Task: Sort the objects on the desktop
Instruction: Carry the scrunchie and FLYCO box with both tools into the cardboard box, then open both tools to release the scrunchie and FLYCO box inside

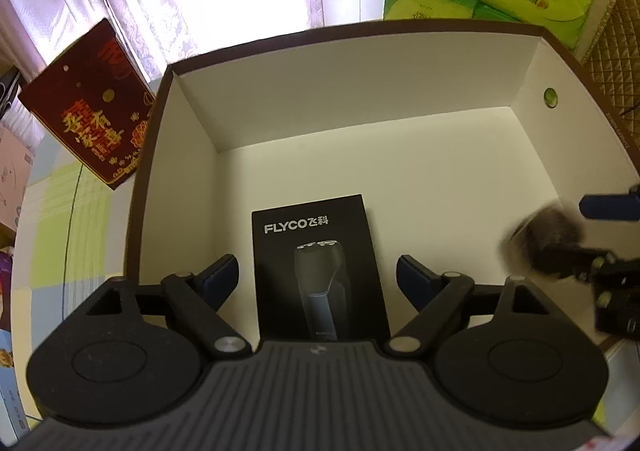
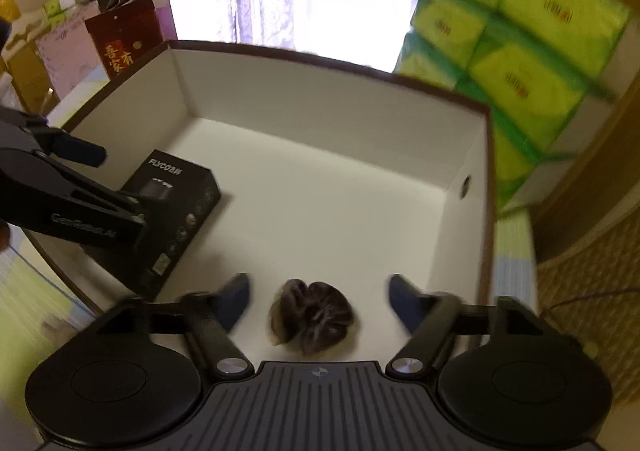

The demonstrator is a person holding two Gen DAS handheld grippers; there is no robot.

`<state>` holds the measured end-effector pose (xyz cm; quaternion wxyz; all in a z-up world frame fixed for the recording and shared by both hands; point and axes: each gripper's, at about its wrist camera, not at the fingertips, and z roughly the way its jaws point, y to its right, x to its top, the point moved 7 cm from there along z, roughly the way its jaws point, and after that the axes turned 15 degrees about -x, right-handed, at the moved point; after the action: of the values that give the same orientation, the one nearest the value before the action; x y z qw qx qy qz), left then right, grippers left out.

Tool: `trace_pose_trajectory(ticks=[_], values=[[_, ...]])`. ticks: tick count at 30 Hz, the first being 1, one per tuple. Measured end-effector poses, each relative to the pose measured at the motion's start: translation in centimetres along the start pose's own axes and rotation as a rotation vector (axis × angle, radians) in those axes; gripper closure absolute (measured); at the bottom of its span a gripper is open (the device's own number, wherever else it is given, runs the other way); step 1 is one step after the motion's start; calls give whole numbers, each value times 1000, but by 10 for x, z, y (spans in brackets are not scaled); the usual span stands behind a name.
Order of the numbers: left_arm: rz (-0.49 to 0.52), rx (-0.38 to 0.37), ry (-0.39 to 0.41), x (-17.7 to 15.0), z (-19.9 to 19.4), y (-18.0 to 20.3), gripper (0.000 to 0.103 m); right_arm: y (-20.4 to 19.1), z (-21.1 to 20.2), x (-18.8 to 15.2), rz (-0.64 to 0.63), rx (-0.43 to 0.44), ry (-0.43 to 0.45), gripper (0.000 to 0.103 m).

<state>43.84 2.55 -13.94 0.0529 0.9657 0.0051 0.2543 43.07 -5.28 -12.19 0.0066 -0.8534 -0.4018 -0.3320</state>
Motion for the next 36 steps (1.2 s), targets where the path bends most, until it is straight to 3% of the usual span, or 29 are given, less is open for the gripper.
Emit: trace_pose_trajectory(ticks=[18,36], values=[[18,10,23,-14,-40,11,8,18,-29,-1,102,30,-14,4],[25,63,30,-19,-82,20,4,23,-60,-1,171,31,-61,2]])
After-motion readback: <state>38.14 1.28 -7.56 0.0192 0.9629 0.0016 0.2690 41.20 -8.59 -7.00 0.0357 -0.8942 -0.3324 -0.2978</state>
